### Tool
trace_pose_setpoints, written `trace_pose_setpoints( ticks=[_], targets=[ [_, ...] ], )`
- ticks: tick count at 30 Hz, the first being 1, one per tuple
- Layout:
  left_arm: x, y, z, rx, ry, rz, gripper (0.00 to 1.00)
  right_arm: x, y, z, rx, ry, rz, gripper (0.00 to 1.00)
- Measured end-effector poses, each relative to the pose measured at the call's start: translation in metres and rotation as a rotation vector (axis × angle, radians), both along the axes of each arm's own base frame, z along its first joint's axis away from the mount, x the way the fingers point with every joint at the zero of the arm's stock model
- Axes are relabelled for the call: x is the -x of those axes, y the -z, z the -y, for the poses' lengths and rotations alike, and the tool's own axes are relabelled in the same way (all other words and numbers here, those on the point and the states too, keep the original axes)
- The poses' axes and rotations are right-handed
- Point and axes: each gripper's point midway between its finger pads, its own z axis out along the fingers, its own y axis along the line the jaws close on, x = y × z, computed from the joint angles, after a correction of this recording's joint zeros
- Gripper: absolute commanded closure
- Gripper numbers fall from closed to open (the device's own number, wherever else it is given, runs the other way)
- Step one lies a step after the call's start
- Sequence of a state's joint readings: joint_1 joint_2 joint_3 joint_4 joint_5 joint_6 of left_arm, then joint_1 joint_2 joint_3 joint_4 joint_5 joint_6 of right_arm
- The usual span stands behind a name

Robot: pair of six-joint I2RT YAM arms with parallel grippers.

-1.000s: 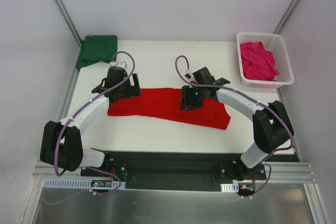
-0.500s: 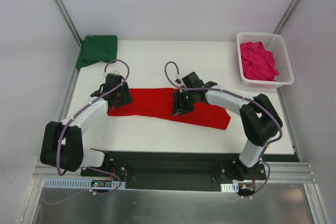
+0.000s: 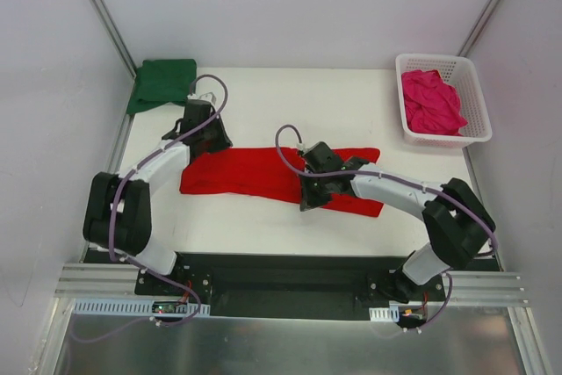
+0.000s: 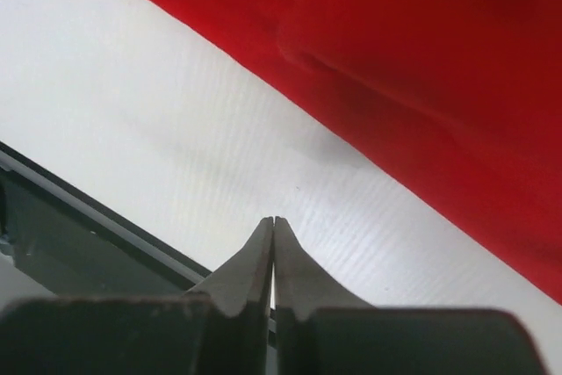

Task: Fold and stack the t-shirts
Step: Rotate the tshirt 90 degrees

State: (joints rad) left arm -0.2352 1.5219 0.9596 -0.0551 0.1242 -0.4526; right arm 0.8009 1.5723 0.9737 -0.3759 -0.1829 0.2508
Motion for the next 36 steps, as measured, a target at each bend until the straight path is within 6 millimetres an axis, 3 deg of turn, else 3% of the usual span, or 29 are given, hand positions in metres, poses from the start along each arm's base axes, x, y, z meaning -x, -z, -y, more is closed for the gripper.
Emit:
trace_pose_setpoints(
  ticks=[4,8,15,21,27,36],
  targets=[
    [-0.022,0.014,0.025,0.046,0.066,0.010,1.00,0.005,0.003,0.016,0.059,0.038,0.039,0.99],
    [-0.037,0.036,0.057,0.089,0.148,-0.003,1.00,0.009,0.018,0.036,0.150,0.078,0.047,0.98],
    [-0.049,0.069,0.093,0.118,0.233,-0.044,1.00,0.009,0.027,0.054,0.249,0.121,0.065,0.99],
    [-0.060,0.072,0.097,0.106,0.252,-0.029,1.00,0.002,0.041,0.067,0.366,0.139,0.073,0.99],
    [-0.060,0.072,0.096,0.098,0.257,-0.026,1.00,-0.010,0.044,0.064,0.451,0.104,0.049,0.99],
    [-0.049,0.077,0.081,0.092,0.223,-0.047,1.00,-0.029,0.046,0.065,0.392,0.134,-0.046,0.99]
  ],
)
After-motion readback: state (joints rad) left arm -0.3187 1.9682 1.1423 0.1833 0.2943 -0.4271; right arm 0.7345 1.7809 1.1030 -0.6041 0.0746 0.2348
